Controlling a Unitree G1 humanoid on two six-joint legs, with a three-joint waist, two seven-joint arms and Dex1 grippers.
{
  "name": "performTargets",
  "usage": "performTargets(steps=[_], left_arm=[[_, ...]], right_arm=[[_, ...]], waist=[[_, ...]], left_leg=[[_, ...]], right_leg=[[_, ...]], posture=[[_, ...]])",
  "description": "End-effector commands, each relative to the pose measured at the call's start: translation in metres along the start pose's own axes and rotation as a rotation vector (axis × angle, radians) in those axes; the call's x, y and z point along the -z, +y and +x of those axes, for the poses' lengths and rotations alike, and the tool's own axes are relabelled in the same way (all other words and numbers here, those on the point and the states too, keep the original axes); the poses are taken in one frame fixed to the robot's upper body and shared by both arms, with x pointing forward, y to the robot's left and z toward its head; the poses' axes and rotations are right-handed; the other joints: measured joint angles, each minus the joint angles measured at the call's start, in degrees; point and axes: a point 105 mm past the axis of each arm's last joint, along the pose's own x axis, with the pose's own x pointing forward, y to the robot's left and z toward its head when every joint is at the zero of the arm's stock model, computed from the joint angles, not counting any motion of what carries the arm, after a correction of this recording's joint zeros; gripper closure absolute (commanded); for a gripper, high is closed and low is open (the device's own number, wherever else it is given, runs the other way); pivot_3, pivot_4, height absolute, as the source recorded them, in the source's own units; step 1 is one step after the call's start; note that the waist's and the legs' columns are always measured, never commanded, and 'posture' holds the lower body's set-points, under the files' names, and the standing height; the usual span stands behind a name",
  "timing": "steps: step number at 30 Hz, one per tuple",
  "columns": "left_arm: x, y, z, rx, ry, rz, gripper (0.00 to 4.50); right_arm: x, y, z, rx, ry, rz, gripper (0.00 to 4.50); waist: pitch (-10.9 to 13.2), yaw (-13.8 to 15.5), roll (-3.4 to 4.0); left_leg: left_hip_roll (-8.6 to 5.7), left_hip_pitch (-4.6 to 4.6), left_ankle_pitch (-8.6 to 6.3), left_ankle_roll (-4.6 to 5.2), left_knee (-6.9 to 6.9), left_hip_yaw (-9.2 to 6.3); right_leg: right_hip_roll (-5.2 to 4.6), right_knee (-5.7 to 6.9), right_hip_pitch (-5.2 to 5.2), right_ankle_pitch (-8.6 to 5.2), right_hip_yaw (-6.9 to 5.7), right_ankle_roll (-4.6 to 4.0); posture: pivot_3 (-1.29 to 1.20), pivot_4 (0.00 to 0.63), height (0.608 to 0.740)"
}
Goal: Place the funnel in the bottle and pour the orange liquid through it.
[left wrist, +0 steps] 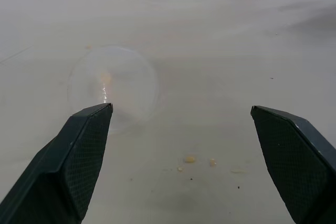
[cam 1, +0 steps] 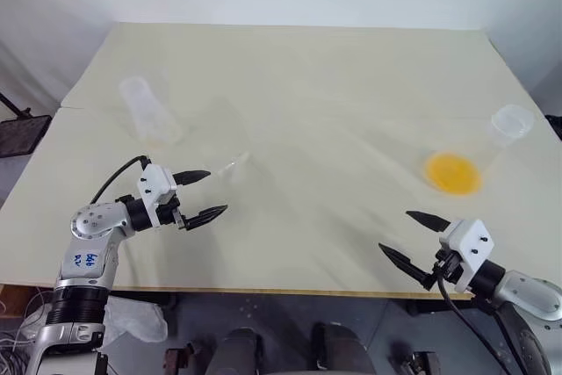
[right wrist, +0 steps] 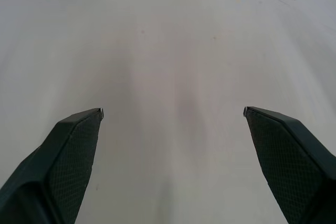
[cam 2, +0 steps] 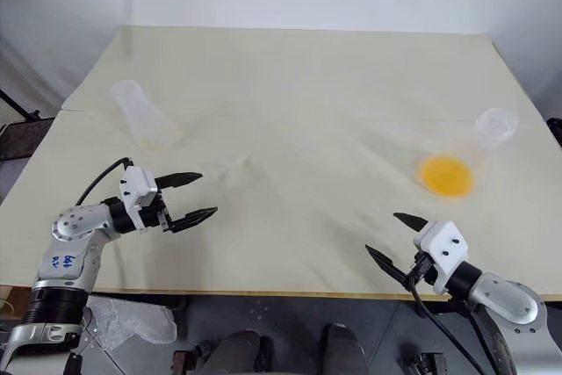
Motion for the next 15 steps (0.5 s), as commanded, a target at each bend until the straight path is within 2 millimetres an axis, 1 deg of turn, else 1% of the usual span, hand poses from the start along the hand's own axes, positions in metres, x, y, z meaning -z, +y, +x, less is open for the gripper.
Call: performTargets(steps=[1, 4, 7, 9, 13, 15], left_arm=[[-0.012, 0.002, 0.001, 0.001, -0.049, 0.016, 0.01], [-0.013, 0.004, 0.001, -0.025, -0.048, 0.002, 0.01], [-0.024, 0.006, 0.001, -0.049, -0.113, -0.039, 0.01], [-0.03, 0.008, -0.001, -0.08, -0.123, -0.038, 0.01], [-0.038, 0.013, -0.017, -0.197, -0.108, -0.037, 0.01], [-0.04, 0.017, -0.031, -0.264, -0.107, -0.029, 0.01]], right_arm=[[-0.009, -0.002, -0.001, 0.007, -0.024, -0.027, 0.0], [-0.009, -0.003, 0.0, 0.006, -0.023, -0.026, 0.0], [-0.008, -0.001, 0.002, -0.008, -0.022, -0.022, 0.0], [-0.008, -0.001, 0.003, -0.02, -0.022, -0.02, 0.0], [-0.008, -0.002, 0.009, -0.047, -0.032, -0.019, 0.0], [-0.007, -0.004, 0.011, -0.057, -0.035, -0.018, 0.0]], waist=[[0.0, 0.0, 0.0], [0.0, 0.0, 0.0], [0.0, 0.1, 0.0], [0.0, 0.0, 0.0], [0.0, -0.3, 0.0], [0.0, -0.6, 0.0]], left_leg=[[0.0, 0.0, 0.0, 0.0, 0.0, 0.0], [0.0, 0.0, 0.0, 0.0, 0.0, 0.0], [0.0, 0.0, 0.0, 0.0, 0.0, 0.0], [0.0, -0.01, 0.0, 0.0, 0.01, -0.02], [0.02, -0.01, 0.0, 0.0, 0.01, -0.03], [0.07, 0.0, -0.01, -0.03, 0.01, -0.03]], right_leg=[[0.0, 0.0, 0.0, 0.0, 0.0, 0.0], [0.0, 0.0, 0.0, 0.0, 0.0, 0.0], [0.0, 0.0, 0.0, 0.0, 0.01, 0.0], [-0.02, 0.0, 0.0, 0.0, 0.01, 0.0], [-0.08, -0.01, 0.0, 0.0, 0.05, 0.0], [-0.1, -0.01, 0.0, 0.0, 0.07, 0.0]], posture=[[0.0, 0.15, 0.74], [0.0, 0.15, 0.74], [0.0, 0.15, 0.74], [0.0, 0.15, 0.74], [0.0, 0.15, 0.74], [0.0, 0.15, 0.74]])
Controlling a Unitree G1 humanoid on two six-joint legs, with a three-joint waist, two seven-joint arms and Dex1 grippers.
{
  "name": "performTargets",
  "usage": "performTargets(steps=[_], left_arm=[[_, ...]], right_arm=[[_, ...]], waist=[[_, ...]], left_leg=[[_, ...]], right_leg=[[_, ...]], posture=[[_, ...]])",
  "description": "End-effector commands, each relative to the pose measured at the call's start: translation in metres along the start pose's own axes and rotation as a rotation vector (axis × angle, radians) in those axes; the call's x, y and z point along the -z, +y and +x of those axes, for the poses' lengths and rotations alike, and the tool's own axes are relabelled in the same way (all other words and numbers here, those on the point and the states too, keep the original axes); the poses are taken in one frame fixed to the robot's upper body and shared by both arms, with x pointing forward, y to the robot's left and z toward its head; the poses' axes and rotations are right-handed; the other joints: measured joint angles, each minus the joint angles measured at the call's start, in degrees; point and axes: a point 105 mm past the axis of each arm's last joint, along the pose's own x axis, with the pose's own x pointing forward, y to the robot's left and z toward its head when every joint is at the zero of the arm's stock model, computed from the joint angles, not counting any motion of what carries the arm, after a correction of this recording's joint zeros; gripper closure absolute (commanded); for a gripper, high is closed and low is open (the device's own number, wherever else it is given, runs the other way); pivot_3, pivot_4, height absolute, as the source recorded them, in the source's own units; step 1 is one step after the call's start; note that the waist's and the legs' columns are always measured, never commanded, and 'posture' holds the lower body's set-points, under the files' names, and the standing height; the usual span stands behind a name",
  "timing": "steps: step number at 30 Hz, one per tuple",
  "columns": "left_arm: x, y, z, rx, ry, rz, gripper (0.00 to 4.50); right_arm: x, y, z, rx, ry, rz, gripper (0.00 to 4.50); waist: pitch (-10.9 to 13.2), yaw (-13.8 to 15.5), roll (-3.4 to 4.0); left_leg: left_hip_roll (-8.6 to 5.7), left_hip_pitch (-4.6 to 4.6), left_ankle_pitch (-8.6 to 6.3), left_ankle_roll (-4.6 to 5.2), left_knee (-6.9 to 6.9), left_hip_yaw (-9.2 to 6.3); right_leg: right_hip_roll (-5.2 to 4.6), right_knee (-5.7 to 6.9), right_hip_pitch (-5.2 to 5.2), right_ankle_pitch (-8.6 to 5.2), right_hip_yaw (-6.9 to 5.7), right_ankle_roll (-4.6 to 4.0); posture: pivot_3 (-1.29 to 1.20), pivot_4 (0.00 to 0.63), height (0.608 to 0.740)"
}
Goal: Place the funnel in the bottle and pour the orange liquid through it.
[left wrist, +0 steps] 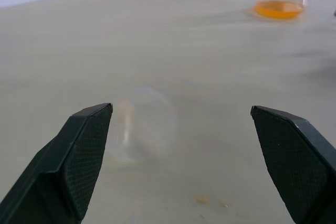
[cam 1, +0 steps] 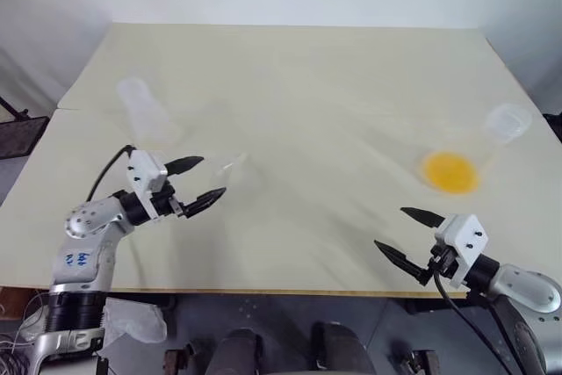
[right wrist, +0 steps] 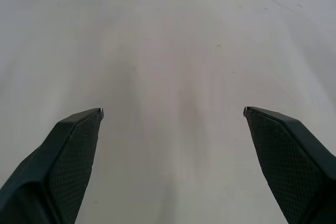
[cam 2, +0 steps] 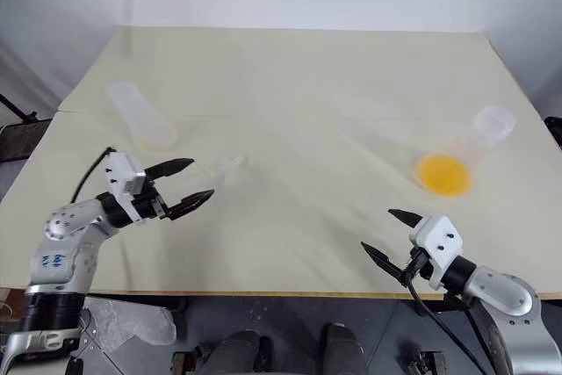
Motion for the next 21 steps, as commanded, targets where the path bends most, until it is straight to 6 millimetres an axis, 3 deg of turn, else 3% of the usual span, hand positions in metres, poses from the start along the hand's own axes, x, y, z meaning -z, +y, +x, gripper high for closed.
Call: performTargets(steps=[1, 6, 11, 15, 21], left_arm=[[-0.014, 0.012, -0.024, -0.117, -0.019, 0.041, 0.01], [-0.014, 0.029, -0.065, -0.283, 0.039, 0.077, 0.01], [-0.019, 0.056, -0.083, -0.472, 0.033, 0.106, 0.01], [-0.023, 0.081, -0.071, -0.604, 0.001, 0.084, 0.01], [-0.025, 0.099, -0.041, -0.601, -0.027, 0.068, 0.01]], right_arm=[[-0.002, -0.003, 0.002, -0.022, -0.014, -0.012, 0.0], [0.0, -0.008, 0.007, -0.041, -0.024, -0.009, 0.0], [0.0, -0.014, 0.011, -0.045, -0.042, -0.007, 0.0], [-0.001, -0.015, 0.015, -0.048, -0.056, -0.011, 0.0], [-0.002, -0.012, 0.015, -0.046, -0.066, -0.012, 0.0]], waist=[[0.0, -0.2, 0.0], [0.0, -0.7, 0.0], [0.0, -0.1, 0.0], [0.0, 0.7, 0.0], [0.0, 0.5, -0.01]], left_leg=[[0.02, 0.0, -0.01, -0.01, 0.0, 0.0], [0.06, 0.0, -0.01, -0.03, 0.0, -0.01], [0.03, 0.0, -0.02, -0.02, 0.0, -0.03], [0.01, 0.0, -0.01, -0.03, 0.01, -0.04], [-0.1, -0.01, -0.01, -0.02, 0.01, 0.0]], right_leg=[[0.0, -0.02, 0.0, 0.0, 0.0, 0.0], [-0.01, -0.08, 0.01, -0.01, 0.0, -0.01], [-0.09, -0.26, 0.03, 0.0, -0.01, -0.01], [-0.07, -0.22, 0.02, 0.0, -0.03, -0.01], [0.07, 0.04, -0.02, 0.01, -0.17, 0.01]], posture=[[0.0, 0.15, 0.74], [0.0, 0.15, 0.74], [0.0, 0.15, 0.74], [0.0, 0.15, 0.74], [0.0, 0.15, 0.74]])
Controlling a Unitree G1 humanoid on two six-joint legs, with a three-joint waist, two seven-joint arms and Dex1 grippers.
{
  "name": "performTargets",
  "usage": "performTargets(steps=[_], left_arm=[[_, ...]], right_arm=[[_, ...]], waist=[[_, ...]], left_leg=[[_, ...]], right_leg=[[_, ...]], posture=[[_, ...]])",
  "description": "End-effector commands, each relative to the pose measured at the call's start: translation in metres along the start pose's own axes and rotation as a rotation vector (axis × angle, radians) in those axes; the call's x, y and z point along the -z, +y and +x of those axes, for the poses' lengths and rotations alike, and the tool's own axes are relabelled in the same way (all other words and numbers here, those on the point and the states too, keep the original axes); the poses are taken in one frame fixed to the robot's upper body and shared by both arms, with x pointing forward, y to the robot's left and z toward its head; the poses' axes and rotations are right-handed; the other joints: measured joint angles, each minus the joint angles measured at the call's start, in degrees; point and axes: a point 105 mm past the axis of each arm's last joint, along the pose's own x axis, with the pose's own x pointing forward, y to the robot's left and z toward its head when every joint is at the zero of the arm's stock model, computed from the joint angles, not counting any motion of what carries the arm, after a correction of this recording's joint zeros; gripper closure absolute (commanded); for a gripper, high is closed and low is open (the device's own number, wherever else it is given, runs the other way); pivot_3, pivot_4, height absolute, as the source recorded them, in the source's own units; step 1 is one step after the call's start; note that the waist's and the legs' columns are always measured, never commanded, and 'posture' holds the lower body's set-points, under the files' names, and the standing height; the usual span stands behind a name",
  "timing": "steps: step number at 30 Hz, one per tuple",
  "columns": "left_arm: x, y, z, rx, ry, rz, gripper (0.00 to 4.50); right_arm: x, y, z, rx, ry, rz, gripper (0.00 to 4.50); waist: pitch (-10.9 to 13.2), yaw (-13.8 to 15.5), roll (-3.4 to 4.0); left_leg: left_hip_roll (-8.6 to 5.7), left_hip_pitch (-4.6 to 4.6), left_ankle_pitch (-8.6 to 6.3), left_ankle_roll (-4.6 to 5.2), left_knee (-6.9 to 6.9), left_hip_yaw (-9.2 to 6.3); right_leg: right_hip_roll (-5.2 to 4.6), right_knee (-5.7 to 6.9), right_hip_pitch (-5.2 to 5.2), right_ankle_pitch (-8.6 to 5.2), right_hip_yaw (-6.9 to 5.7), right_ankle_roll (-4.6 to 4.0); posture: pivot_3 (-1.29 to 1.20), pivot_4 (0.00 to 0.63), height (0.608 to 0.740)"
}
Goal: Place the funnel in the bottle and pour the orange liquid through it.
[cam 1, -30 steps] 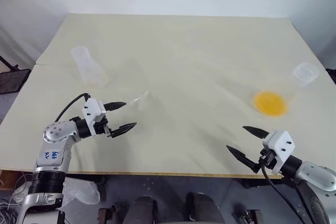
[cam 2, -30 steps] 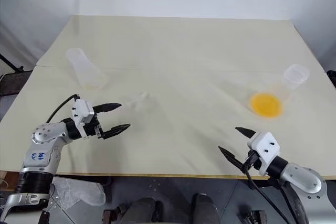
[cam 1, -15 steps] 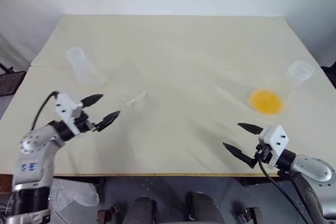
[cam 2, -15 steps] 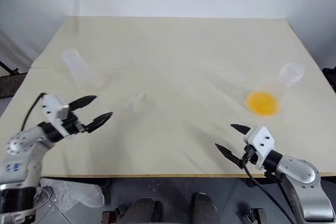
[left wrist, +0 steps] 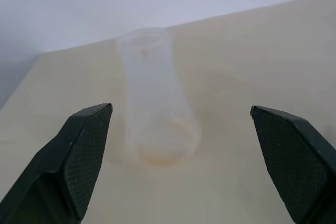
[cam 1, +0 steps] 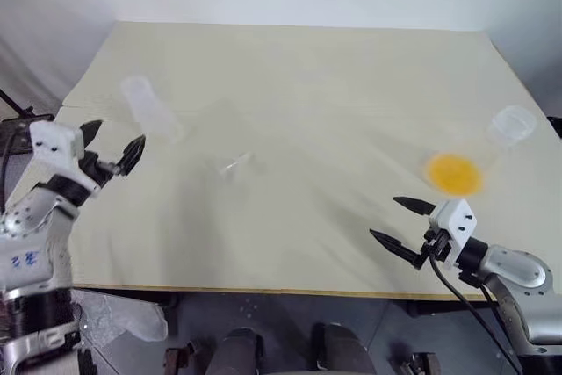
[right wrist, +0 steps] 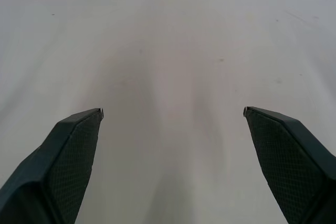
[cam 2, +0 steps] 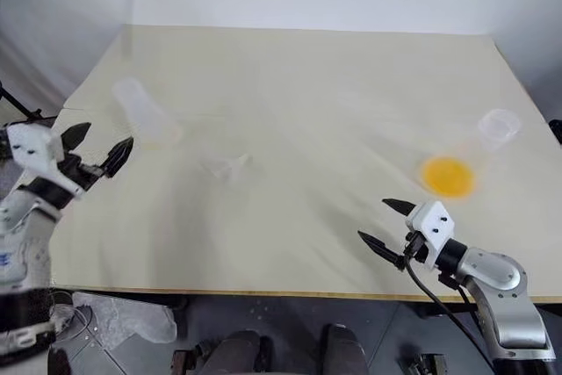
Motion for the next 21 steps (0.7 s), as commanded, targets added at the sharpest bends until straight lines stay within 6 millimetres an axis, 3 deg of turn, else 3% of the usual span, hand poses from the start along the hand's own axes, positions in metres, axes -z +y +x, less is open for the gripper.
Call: performTargets(steps=[1, 6, 21], left_arm=[[0.0, 0.006, 0.014, -0.035, -0.011, 0.009, 0.01], [0.0, 0.014, 0.033, -0.073, -0.018, 0.013, 0.01], [-0.001, 0.022, 0.061, -0.149, -0.024, -0.003, 0.01]], right_arm=[[-0.006, 0.002, -0.004, 0.012, -0.028, -0.016, 0.0], [-0.005, 0.005, -0.008, 0.025, -0.025, -0.019, 0.0], [-0.009, 0.013, -0.011, 0.038, -0.02, -0.01, 0.0]], waist=[[0.0, -0.1, 0.0], [0.0, -0.1, -0.02], [0.0, 0.1, -0.06]], left_leg=[[0.0, 0.0, 0.0, 0.0, -0.01, 0.02], [0.01, 0.0, 0.0, 0.0, 0.01, 0.12], [-0.02, -0.01, 0.01, 0.0, 0.06, 0.1]], right_leg=[[0.02, 0.0, -0.02, 0.0, -0.1, 0.0], [0.05, 0.01, -0.02, 0.0, -0.48, 0.01], [0.05, 0.03, -0.01, 0.02, -0.52, 0.05]], posture=[[0.0, 0.15, 0.74], [0.0, 0.15, 0.74], [0.0, 0.15, 0.74]])
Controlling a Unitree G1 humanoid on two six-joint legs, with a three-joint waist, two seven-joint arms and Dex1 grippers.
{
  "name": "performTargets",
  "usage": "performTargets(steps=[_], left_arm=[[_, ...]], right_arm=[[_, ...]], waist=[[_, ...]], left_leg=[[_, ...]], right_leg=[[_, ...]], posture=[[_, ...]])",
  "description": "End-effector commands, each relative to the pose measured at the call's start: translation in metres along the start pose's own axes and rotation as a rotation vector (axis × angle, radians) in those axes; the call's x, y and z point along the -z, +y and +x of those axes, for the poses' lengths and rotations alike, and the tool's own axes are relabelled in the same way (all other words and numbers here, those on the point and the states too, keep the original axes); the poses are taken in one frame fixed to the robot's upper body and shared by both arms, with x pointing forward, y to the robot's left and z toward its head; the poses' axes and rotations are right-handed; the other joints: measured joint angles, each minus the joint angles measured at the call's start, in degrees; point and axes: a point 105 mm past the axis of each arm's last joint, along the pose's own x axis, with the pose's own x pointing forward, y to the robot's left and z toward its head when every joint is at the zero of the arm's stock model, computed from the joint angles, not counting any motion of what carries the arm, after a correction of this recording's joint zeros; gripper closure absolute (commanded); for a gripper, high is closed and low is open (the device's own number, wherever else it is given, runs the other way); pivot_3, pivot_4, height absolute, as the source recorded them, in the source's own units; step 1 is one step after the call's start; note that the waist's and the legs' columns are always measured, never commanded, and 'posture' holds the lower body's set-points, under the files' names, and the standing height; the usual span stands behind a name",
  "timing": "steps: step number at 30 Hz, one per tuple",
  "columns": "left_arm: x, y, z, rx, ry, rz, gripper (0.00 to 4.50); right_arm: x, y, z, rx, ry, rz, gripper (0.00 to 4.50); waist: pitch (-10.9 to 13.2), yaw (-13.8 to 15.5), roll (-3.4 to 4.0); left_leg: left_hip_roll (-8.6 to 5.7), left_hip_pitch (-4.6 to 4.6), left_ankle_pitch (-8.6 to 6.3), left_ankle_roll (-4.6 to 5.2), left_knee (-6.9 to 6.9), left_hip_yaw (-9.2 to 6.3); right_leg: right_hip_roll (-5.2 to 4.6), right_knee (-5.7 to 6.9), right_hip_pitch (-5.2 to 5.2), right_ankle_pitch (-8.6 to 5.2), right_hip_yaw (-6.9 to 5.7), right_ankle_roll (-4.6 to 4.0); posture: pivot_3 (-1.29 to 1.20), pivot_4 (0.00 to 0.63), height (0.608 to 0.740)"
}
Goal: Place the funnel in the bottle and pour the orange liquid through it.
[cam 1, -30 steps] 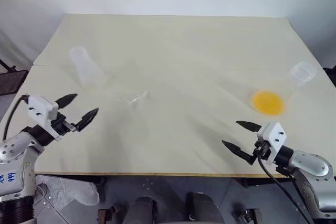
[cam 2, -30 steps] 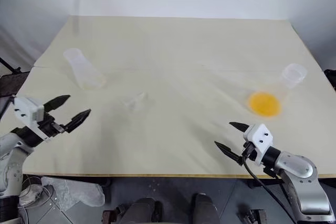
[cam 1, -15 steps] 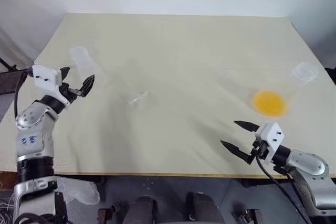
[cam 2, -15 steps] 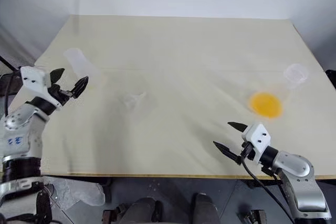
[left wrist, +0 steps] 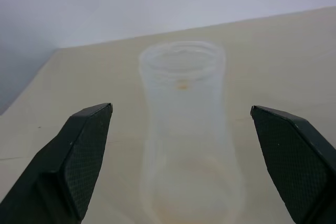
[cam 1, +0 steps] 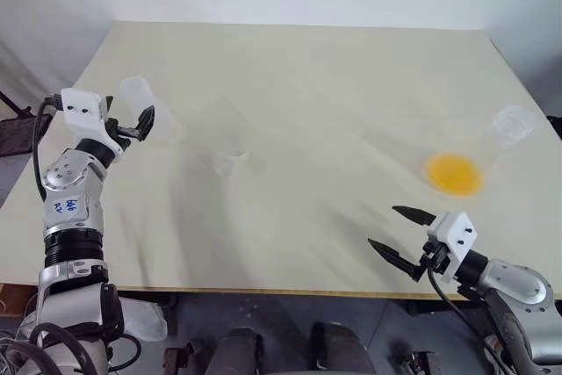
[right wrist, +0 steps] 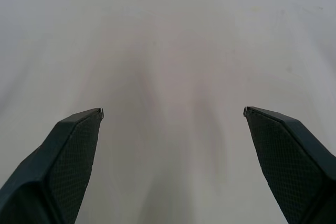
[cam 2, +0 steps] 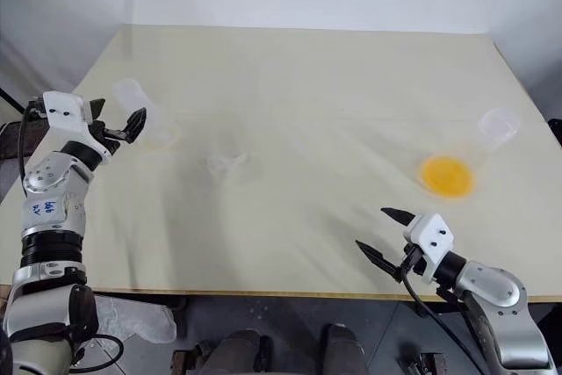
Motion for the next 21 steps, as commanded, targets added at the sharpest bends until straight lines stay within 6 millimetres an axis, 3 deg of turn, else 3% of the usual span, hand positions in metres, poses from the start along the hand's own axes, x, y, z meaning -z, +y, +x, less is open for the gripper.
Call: performTargets(steps=[1, 17, 21], left_arm=[[-0.012, 0.002, 0.005, -0.011, -0.042, 0.024, 0.01], [-0.01, -0.005, 0.037, -0.017, -0.011, 0.0, 0.01], [-0.004, -0.004, 0.039, -0.041, 0.023, -0.001, 0.93]], right_arm=[[-0.012, -0.002, -0.003, 0.013, -0.032, -0.024, 0.0], [-0.017, -0.007, 0.003, 0.001, -0.033, -0.033, 0.0], [-0.018, -0.007, 0.003, 0.005, -0.032, -0.033, 0.0]], waist=[[0.0, 0.0, 0.0], [0.0, 0.0, -0.05], [0.0, 0.0, -0.08]], left_leg=[[0.0, 0.0, 0.0, 0.0, 0.0, 0.0], [-0.03, -0.01, 0.01, 0.01, 0.02, 0.03], [-0.04, -0.01, 0.01, 0.01, 0.02, 0.03]], right_leg=[[0.0, 0.0, 0.0, 0.0, 0.0, 0.0], [0.02, 0.03, -0.01, 0.01, -0.05, 0.02], [0.02, 0.04, -0.01, 0.01, -0.06, 0.03]], posture=[[0.0, 0.15, 0.74], [0.0, 0.15, 0.74], [0.0, 0.15, 0.74]])
